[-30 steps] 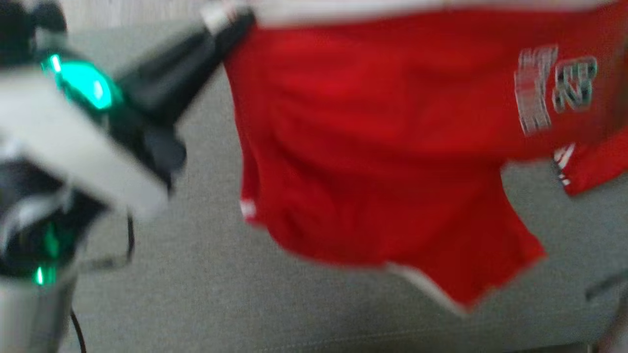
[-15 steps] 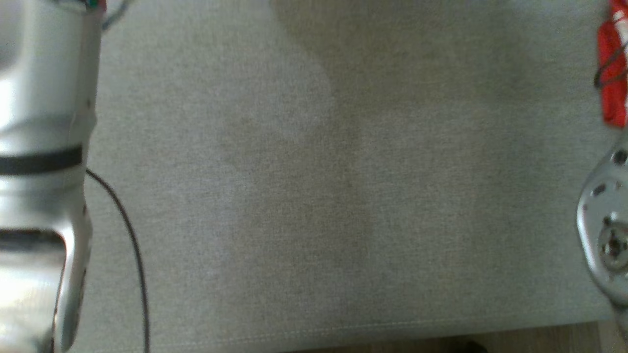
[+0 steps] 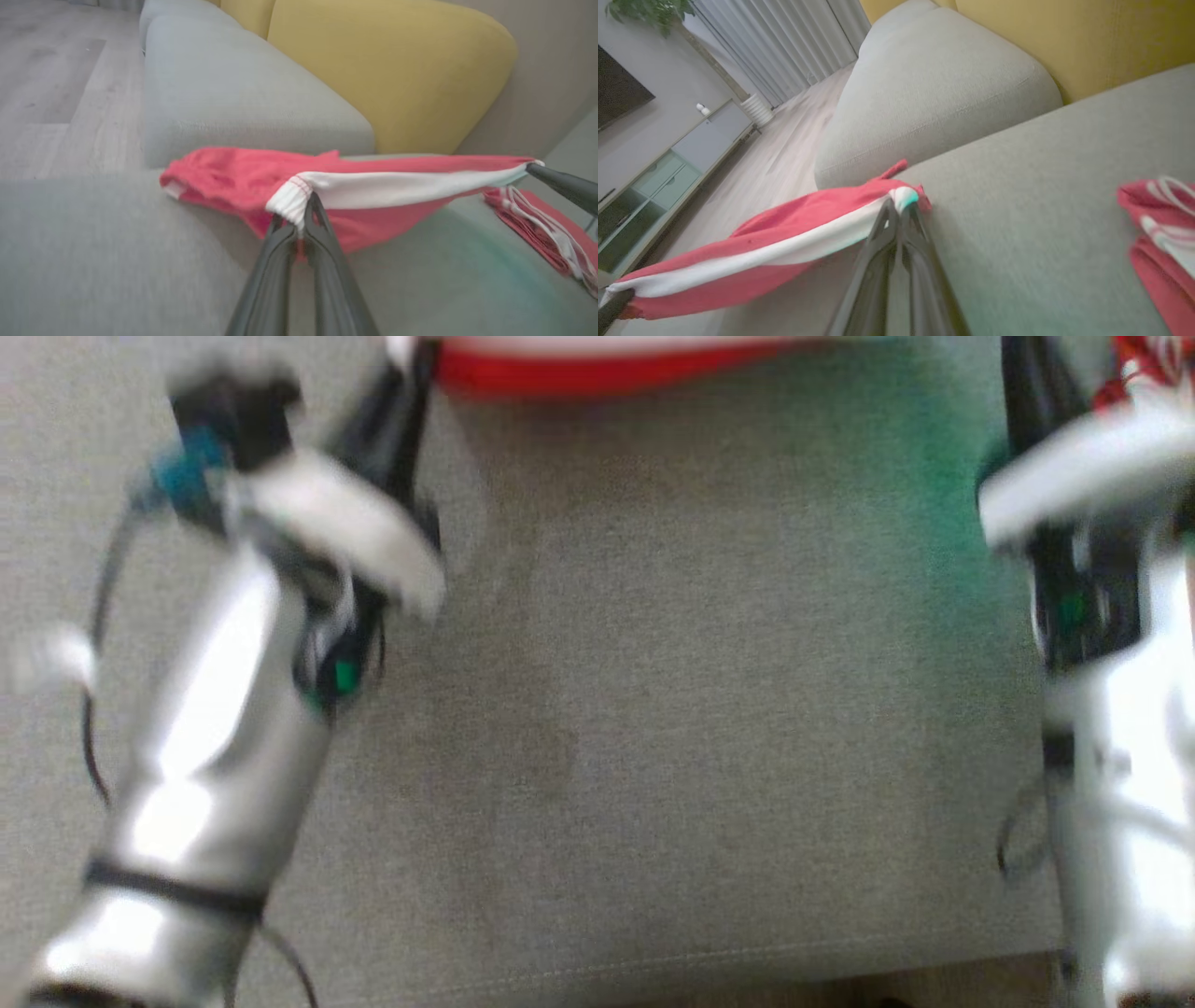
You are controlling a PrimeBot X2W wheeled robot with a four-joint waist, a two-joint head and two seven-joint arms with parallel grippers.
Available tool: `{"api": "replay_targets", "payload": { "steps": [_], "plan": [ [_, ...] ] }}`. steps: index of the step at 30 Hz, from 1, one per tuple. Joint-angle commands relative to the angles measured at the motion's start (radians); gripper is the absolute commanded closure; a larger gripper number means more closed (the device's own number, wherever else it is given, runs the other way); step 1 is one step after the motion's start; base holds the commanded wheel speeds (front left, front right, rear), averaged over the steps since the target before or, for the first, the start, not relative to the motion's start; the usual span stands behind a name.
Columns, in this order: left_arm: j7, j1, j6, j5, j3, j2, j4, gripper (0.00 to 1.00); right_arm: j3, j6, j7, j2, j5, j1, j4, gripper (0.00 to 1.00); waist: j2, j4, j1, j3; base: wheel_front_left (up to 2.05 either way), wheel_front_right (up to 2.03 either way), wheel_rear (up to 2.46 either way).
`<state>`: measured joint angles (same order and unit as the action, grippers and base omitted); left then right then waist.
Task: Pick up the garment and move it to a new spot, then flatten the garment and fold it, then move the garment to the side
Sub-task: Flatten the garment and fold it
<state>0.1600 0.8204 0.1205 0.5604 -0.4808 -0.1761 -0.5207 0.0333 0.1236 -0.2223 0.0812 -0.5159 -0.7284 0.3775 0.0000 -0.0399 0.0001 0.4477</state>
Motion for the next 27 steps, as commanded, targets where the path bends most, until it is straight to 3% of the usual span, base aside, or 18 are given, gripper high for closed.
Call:
{"api": "replay_targets", "payload": {
  "steps": [1,7,13,15,20,27],
  "plan": [
    [0.005,-0.040,0.002,0.008,0.022,-0.053,0.058,1.00,-0.012,0.007,-0.007,0.011,-0.013,0.046,-0.077,1.00,0.0000,0.001,-0.0001,-0.034,0.00,0.00,0.00],
    [-0.026,-0.455,-0.075,0.058,-0.013,-0.090,0.297,1.00,0.038,0.007,-0.102,0.039,-0.044,0.504,-0.348,1.00,0.0000,0.023,-0.0001,-0.157,0.00,0.00,0.00],
    [-0.072,-0.857,-0.213,0.106,-0.059,-0.106,0.579,1.00,0.150,0.007,-0.239,-0.012,-0.059,0.932,-0.676,1.00,0.0000,0.043,-0.0001,-0.228,0.00,0.00,0.00],
    [-0.077,-0.927,-0.237,0.119,-0.066,-0.108,0.646,1.00,0.174,0.007,-0.268,-0.021,-0.066,1.012,-0.751,1.00,0.0000,0.050,-0.0001,-0.231,0.00,0.00,0.00],
    [-0.091,-0.959,-0.257,0.143,-0.067,-0.100,0.749,1.00,0.209,0.007,-0.314,-0.030,-0.068,1.020,-0.844,1.00,0.0000,0.072,-0.0001,-0.214,0.00,0.00,0.00],
    [-0.140,-0.830,-0.255,0.161,-0.057,-0.060,0.798,1.00,0.190,0.007,-0.414,-0.024,0.001,0.746,-0.807,1.00,0.0000,0.123,-0.0001,-0.149,0.00,0.00,0.00]
  ]
}}
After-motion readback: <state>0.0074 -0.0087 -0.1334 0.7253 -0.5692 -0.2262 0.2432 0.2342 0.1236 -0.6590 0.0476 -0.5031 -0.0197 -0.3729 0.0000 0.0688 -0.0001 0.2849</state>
